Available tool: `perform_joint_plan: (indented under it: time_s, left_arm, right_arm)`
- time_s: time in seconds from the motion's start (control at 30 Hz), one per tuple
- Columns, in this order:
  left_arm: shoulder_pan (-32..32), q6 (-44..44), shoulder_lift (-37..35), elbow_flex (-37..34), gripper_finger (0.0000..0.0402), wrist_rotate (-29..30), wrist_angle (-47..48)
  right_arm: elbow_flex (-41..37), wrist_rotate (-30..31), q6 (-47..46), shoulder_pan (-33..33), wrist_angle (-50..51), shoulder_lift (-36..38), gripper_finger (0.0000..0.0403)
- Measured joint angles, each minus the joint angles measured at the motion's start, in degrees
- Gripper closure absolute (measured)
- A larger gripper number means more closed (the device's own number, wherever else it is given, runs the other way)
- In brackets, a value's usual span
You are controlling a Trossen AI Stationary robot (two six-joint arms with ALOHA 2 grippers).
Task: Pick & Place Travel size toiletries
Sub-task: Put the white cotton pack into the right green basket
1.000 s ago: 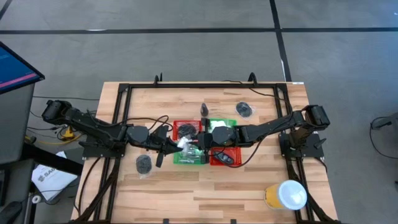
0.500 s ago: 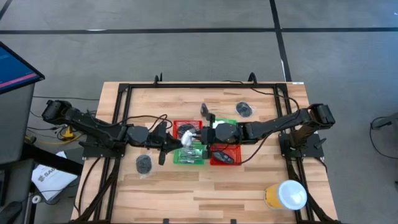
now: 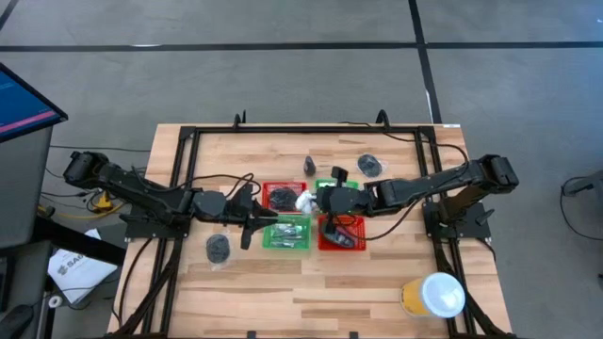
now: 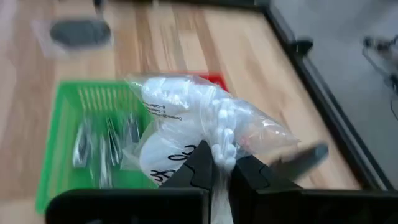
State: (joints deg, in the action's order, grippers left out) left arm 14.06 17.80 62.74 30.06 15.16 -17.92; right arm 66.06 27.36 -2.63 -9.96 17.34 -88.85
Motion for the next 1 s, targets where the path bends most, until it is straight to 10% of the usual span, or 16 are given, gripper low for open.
perform_joint_plan:
  time_s: [1.0]
  left_arm:
    - [0.0,0.0,0.0,-0.1,0.0321,0.0,-0.2]
  right_arm:
    - [-3.1,6.2,-22.0,2.8,22.3,-1.4,0.0384]
